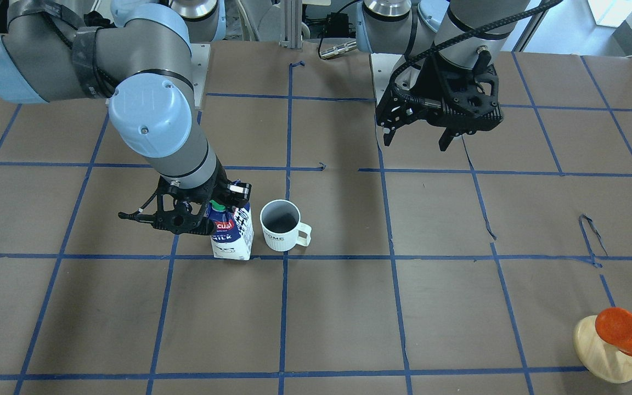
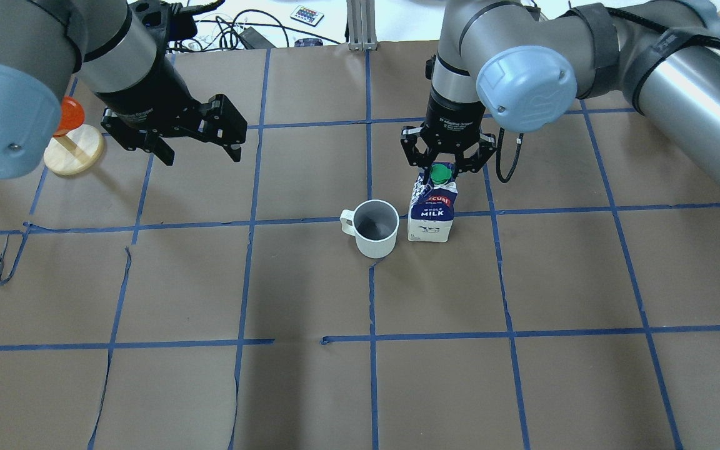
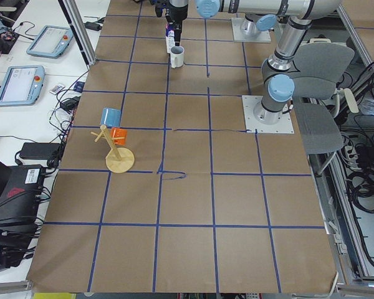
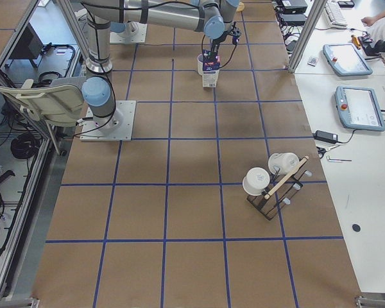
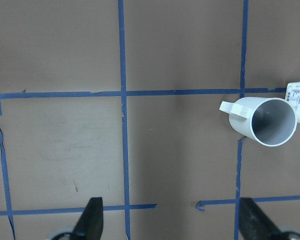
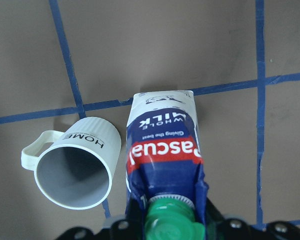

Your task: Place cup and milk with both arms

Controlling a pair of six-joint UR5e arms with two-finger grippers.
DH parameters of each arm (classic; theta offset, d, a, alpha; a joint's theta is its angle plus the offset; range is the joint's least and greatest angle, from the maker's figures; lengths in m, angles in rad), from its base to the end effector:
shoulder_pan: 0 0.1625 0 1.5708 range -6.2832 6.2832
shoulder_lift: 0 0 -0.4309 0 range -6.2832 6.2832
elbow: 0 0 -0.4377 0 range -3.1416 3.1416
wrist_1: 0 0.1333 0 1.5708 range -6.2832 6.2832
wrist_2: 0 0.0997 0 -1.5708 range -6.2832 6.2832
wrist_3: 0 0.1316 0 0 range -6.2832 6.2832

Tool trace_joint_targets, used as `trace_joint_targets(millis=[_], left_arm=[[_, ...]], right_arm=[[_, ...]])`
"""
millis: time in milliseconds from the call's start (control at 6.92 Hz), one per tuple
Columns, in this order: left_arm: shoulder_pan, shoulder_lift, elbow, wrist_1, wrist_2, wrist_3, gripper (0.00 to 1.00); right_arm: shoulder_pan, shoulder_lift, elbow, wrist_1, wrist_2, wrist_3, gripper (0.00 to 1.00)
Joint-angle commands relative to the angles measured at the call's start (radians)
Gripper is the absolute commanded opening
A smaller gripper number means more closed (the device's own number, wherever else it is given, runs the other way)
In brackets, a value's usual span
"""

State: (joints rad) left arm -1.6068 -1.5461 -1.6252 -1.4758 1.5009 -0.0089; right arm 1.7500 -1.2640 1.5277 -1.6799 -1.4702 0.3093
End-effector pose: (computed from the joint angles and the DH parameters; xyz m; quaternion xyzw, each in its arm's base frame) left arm -0.1617 -0.5294 0.4558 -0.0147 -0.9987 0.0318 0.0356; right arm 0.2567 -0.5948 0.3145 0.0686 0.9934 0.0870 0.0300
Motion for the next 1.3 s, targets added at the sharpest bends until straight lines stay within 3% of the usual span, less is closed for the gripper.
trace_joint_targets(millis=[0,145,289,434,578,723,867,1157], left_arm=[[0.007,0.006,-0.027,0.043,0.001,0.02,1.0],[0.005,0.011,-0.015,0.034,0.027,0.02,1.0],[-0.008,0.012,-0.013,0.002,0.121,0.02,1.0],[-0.002,0.011,-0.006,-0.017,0.104,0.008,1.0],[0.013,0.0,0.037,-0.05,0.011,0.006,1.0],[0.011,-0.018,0.065,-0.063,0.016,0.004,1.0],[0.013,-0.014,0.071,-0.069,0.021,0.003,1.0],[0.011,-0.009,0.073,-0.096,0.045,0.004,1.0]], right_arm=[[0.003,0.009,0.0,-0.006,0.002,-0.001,0.27],[0.005,0.009,0.0,-0.013,0.01,-0.001,0.27],[0.009,0.012,0.0,-0.023,0.016,0.001,0.27],[0.025,0.014,0.0,-0.033,0.016,-0.001,0.28],[0.025,0.015,0.002,-0.035,0.014,-0.001,0.34],[0.025,0.018,0.008,-0.037,0.013,-0.007,0.57],[0.023,0.017,0.008,-0.04,0.008,-0.013,0.99],[0.003,0.006,-0.004,-0.035,-0.004,-0.019,1.0]])
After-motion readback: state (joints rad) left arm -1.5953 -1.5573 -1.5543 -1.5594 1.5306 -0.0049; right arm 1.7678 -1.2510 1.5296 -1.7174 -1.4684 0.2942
